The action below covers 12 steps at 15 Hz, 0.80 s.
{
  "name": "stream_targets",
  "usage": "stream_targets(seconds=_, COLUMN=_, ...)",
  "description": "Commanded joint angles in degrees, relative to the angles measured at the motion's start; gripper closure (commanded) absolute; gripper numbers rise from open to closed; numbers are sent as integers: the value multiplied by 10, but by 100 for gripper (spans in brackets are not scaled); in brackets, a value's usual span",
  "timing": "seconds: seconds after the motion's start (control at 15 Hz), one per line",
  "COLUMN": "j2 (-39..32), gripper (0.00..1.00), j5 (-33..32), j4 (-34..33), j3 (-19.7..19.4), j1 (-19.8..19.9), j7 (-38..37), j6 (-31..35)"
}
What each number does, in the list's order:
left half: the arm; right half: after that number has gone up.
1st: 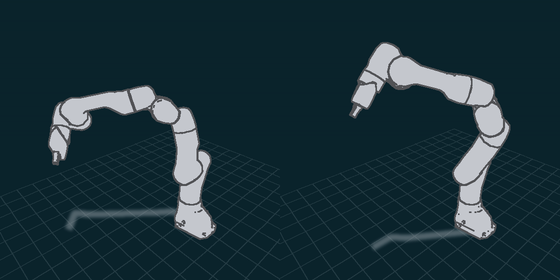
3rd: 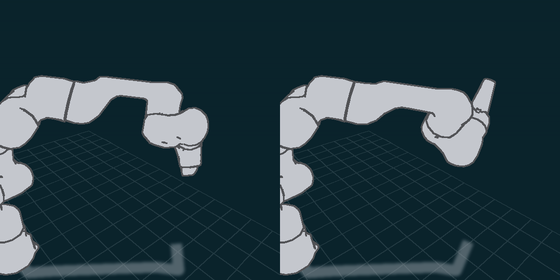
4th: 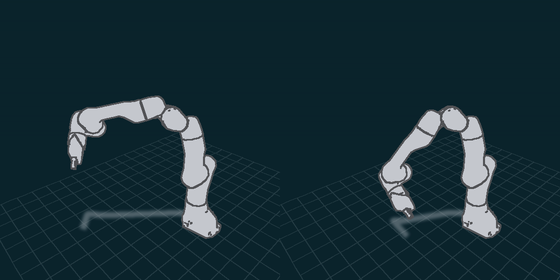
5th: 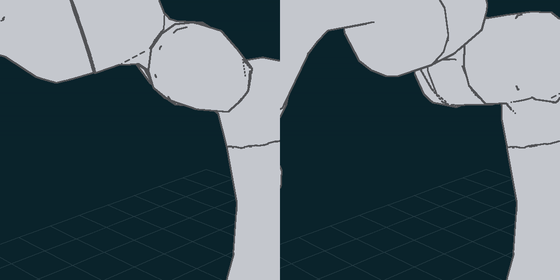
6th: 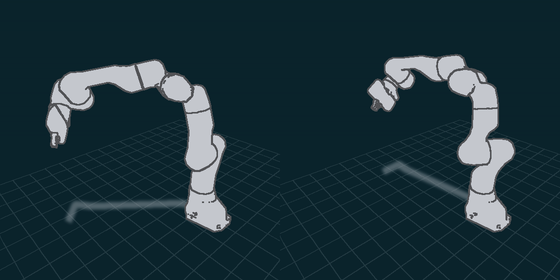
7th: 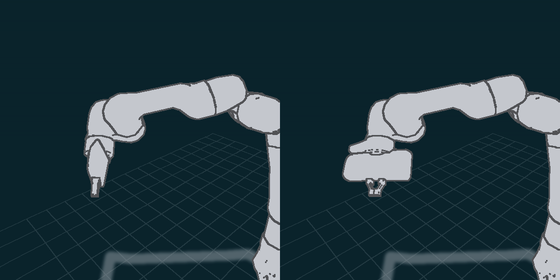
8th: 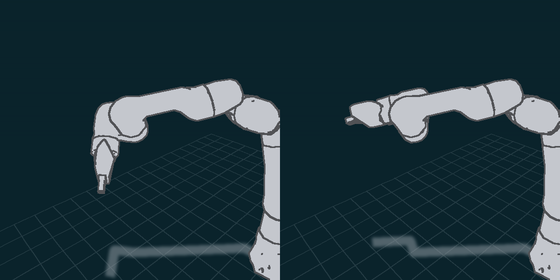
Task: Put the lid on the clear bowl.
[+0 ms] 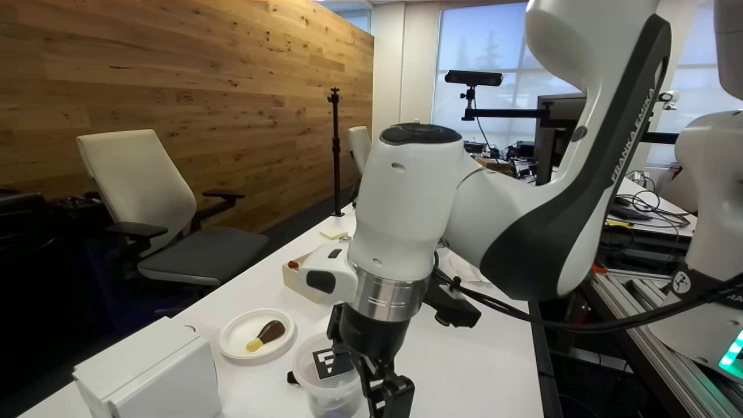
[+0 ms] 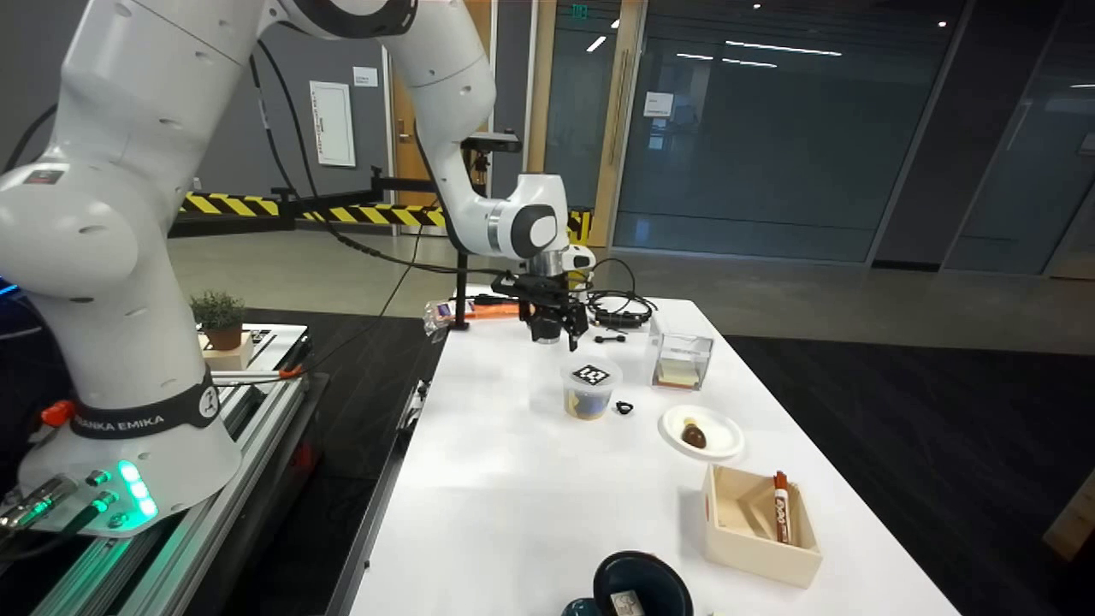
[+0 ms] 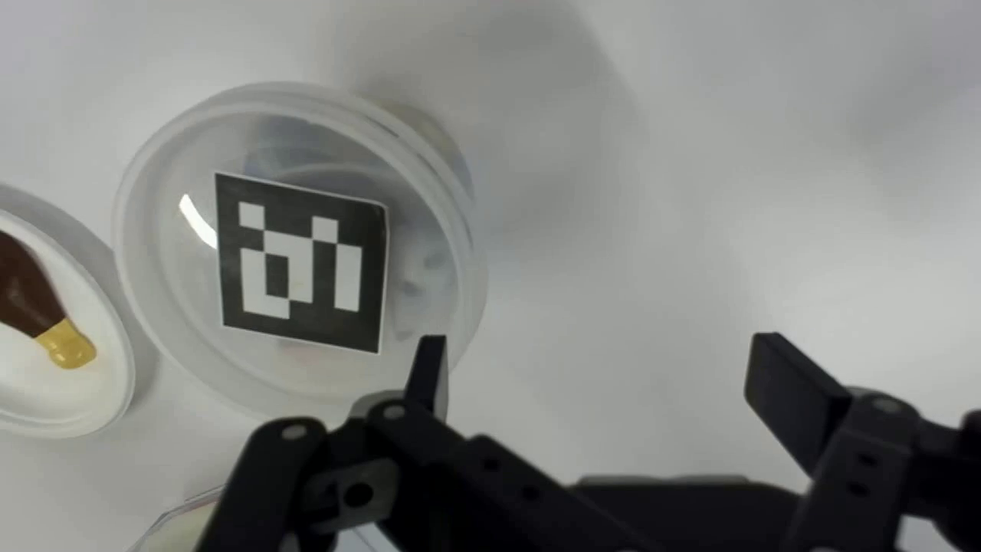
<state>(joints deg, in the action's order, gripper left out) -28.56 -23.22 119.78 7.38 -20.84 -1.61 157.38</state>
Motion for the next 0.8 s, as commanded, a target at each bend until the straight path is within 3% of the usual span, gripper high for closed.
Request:
stream_targets(seconds=0.0, j2=22, gripper=0, j5=16, j4=5, j3=-8, j1=8, j7=3, j6=3)
stream_targets(seconds=0.67, j2=-27, gripper=0, j5=17, j4=-69, j3=-33, j1=31, j7=10, j6=0)
stream_targets(seconds=0.73, j2=-30, gripper=18, j5=18, j4=-70, j3=-34, j1=32, j7=9, j6=0)
